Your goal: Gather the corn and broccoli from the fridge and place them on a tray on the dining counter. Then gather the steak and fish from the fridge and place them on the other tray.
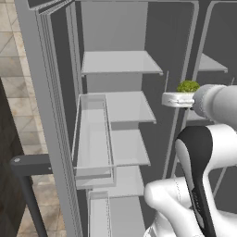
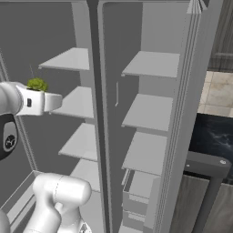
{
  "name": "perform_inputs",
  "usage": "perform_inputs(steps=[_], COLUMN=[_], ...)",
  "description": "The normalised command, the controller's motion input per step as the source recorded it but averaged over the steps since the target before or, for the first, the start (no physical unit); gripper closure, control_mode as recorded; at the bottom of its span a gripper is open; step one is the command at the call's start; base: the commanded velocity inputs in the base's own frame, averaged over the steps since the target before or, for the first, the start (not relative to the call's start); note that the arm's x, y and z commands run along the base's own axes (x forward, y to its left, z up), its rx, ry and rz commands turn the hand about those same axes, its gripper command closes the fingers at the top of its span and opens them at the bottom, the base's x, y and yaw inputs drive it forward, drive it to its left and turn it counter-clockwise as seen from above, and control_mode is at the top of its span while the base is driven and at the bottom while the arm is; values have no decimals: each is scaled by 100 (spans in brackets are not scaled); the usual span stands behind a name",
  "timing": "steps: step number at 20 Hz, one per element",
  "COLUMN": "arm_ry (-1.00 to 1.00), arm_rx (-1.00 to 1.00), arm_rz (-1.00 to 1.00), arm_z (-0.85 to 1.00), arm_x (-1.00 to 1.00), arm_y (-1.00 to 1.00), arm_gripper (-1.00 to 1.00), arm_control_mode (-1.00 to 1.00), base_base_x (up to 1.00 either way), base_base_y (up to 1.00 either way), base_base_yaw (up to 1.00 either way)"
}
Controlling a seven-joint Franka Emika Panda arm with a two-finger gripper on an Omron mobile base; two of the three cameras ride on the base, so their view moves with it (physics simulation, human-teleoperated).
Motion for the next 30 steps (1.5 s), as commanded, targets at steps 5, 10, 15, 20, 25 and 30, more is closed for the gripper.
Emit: perform_inputs(steps=[5, 10, 15, 20, 25, 30], arm_ry=[5, 0, 0, 0, 0, 0], arm_rx=[1, 0, 0, 0, 0, 0], arm_rz=[-4, -1, 0, 0, 0, 0], arm_z=[0, 0, 0, 0, 0, 0], arm_x=[-2, -1, 0, 0, 0, 0], arm_y=[-3, -2, 0, 0, 0, 0], arm_gripper=[100, 100, 100, 100, 100, 100], arm_control_mode=[-100, 100, 100, 100, 100, 100], base_base_x=[0, -5, -53, -100, -100, -100], base_base_y=[0, -4, -1, 0, 0, 0], base_base_yaw=[0, 0, -3, 0, -4, -5])
